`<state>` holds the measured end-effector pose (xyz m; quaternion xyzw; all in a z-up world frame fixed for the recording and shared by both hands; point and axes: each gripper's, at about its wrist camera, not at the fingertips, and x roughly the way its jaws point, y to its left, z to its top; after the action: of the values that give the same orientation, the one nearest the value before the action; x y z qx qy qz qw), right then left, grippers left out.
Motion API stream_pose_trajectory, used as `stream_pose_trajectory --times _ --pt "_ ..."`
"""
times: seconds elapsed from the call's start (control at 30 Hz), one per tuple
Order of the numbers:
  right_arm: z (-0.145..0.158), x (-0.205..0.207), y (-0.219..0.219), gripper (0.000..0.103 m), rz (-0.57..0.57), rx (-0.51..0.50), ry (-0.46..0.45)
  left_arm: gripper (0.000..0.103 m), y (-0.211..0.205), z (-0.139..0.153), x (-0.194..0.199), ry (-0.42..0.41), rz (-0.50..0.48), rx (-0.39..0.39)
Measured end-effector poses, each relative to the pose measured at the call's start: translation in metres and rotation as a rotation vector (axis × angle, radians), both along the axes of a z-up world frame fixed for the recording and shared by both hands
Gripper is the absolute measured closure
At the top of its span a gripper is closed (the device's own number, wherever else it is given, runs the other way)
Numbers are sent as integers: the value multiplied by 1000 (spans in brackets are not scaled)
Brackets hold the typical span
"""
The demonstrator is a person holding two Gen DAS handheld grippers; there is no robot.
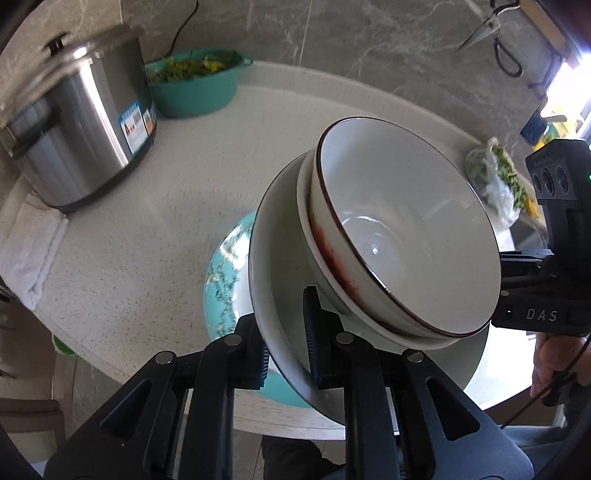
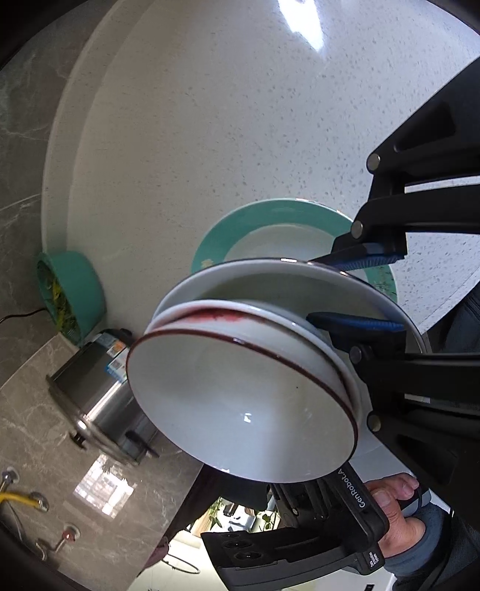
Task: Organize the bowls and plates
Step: 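Lower the dish-and-bowl stack onto the teal floral plates and open both grippers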
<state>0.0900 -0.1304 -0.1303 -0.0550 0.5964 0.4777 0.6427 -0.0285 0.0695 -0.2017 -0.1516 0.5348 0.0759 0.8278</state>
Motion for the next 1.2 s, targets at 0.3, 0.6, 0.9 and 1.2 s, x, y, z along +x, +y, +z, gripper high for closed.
stream_pose_trajectory --times 0.3,0.6,0.9,1.2 --pt "-31 -2 13 79 -47 -68 16 89 14 -44 6 37 -59 -22" --pt "-37 -5 26 79 -59 -91 8 89 27 -70 16 47 -84 -34" --pt "-43 -8 29 79 -66 -109 18 89 33 -86 24 58 -98 -34" --pt "-45 -10 33 78 -81 -122 -3 89 33 -99 29 59 -128 -13"
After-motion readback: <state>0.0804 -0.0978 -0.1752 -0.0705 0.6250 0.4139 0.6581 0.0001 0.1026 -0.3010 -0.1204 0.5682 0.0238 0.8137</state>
